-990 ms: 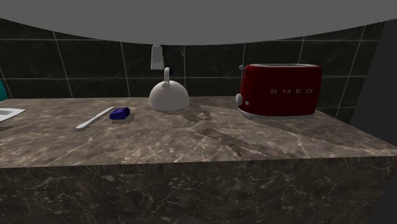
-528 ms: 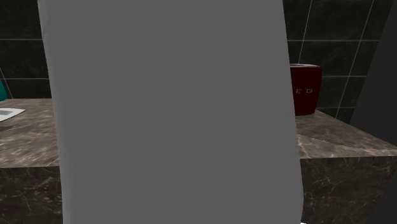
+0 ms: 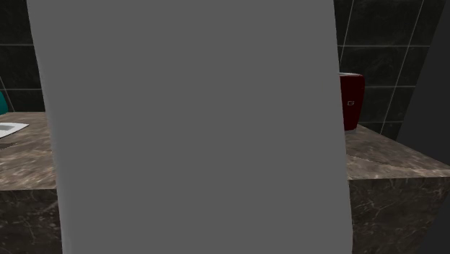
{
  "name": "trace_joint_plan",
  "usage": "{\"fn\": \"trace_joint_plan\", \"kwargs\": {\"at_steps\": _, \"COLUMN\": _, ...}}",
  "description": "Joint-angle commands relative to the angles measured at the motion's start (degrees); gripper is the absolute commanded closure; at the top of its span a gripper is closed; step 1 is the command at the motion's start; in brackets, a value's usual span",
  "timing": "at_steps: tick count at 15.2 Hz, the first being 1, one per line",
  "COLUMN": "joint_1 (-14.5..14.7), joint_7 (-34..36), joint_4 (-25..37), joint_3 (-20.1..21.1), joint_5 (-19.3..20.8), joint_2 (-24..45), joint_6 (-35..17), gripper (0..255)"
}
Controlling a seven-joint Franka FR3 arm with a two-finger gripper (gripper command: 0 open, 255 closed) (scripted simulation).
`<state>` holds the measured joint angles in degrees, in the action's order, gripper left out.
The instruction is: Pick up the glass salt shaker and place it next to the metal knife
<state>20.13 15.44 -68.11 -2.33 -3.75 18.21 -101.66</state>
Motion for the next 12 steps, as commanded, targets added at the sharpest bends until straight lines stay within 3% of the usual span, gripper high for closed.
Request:
{"fn": "trace_joint_plan", "kwargs": {"at_steps": 1, "joint_1": 0.0, "joint_7": -0.1, "joint_4": -2.2, "joint_3": 0.0, "joint_5": 0.0, "joint_2": -0.5, "joint_6": -1.8, "gripper": 255}}
{"fn": "trace_joint_plan", "kwargs": {"at_steps": 12, "joint_1": 0.2, "joint_7": -0.5, "joint_4": -13.9, "joint_3": 0.1, "joint_5": 0.0, "joint_2": -2.6, "joint_6": -11.3, "gripper": 255}}
